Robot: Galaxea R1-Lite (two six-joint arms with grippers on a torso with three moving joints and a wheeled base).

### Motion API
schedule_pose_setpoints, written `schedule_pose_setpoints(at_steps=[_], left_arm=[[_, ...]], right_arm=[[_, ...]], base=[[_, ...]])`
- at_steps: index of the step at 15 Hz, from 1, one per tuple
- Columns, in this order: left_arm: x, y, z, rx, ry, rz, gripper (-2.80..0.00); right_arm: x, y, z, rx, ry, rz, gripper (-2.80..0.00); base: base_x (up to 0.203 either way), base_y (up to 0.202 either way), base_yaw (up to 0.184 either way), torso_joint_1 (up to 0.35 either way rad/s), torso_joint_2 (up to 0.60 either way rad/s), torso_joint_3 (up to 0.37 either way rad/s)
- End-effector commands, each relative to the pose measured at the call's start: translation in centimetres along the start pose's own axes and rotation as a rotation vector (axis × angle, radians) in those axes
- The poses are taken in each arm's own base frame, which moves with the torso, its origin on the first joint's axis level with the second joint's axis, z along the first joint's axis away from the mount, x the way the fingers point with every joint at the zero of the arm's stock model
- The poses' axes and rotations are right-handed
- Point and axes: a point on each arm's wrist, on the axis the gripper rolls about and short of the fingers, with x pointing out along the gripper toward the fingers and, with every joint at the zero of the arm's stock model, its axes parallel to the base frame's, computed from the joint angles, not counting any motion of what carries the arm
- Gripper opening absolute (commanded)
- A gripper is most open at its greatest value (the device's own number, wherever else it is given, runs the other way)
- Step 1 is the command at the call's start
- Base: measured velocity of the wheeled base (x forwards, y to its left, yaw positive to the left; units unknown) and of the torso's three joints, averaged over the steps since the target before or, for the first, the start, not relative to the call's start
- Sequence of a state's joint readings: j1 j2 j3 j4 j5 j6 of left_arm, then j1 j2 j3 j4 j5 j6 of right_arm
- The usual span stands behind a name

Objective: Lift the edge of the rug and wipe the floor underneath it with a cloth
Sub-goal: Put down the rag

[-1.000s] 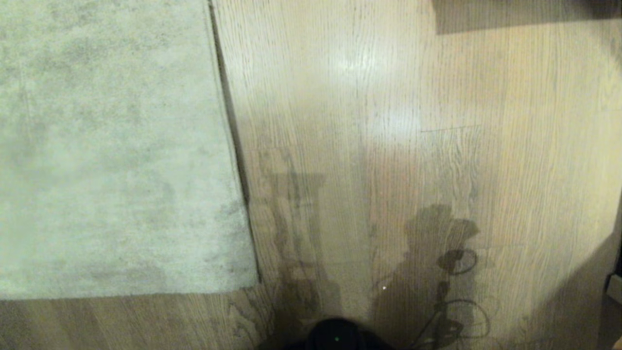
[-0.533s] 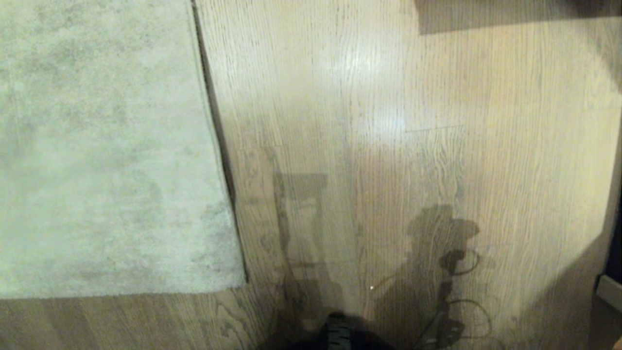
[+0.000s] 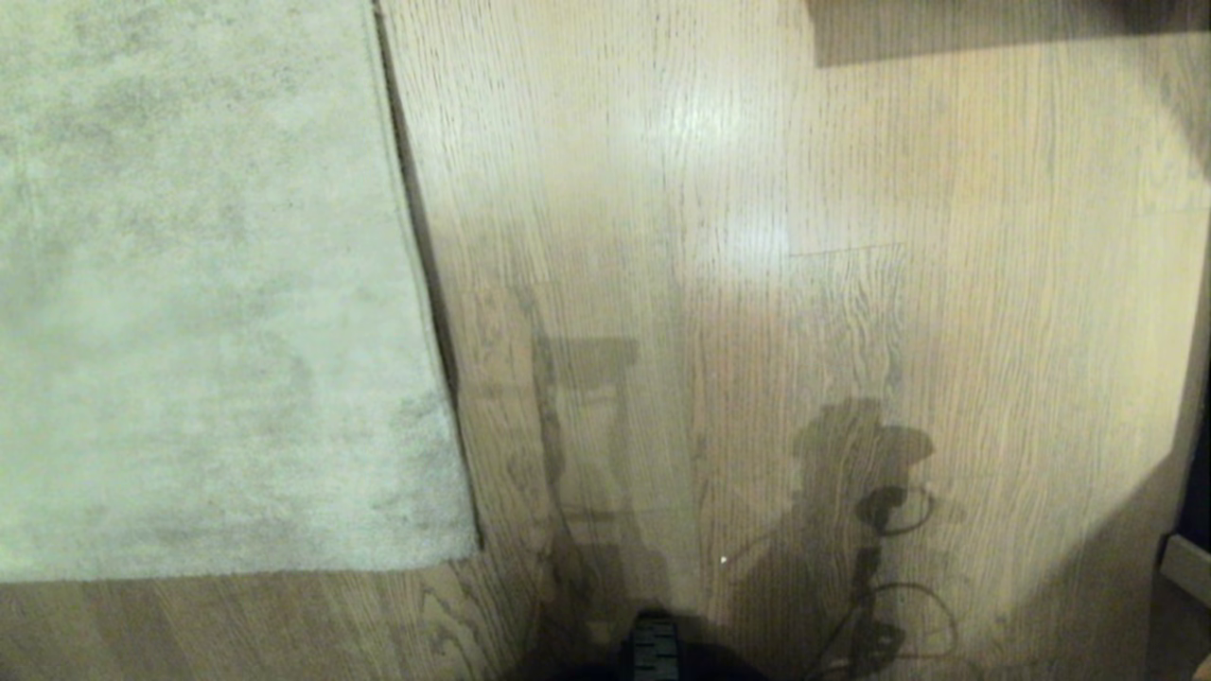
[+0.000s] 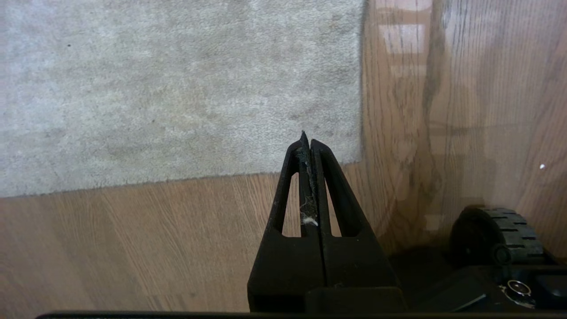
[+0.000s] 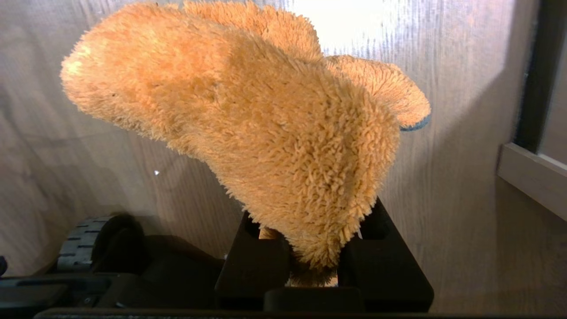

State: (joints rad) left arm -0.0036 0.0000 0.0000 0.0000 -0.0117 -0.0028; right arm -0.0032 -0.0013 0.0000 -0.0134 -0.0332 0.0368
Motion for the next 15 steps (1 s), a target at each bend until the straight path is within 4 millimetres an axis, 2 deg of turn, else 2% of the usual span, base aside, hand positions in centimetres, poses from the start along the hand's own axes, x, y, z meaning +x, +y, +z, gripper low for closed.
schedule_pose_setpoints(at_steps=[1,12,15], left_arm=[[0.0,0.0,0.0,0.0,0.0,-0.002,-2.8],[0.0,0.0,0.0,0.0,0.0,-0.002,-2.8],[0.0,0.0,0.0,0.0,0.0,-0.001,-2.8]], right_arm=[[0.0,0.0,0.0,0.0,0.001,0.0,-2.8],[0.1,0.0,0.0,-0.016,0.009,-0.001,-2.8],[1.1,0.1,0.9,-0.015,0.079,0.004,-2.8]], base=[[0.0,0.0,0.0,0.0,0.0,0.0],[0.0,0.0,0.0,0.0,0.0,0.0],[0.0,0.0,0.0,0.0,0.0,0.0]])
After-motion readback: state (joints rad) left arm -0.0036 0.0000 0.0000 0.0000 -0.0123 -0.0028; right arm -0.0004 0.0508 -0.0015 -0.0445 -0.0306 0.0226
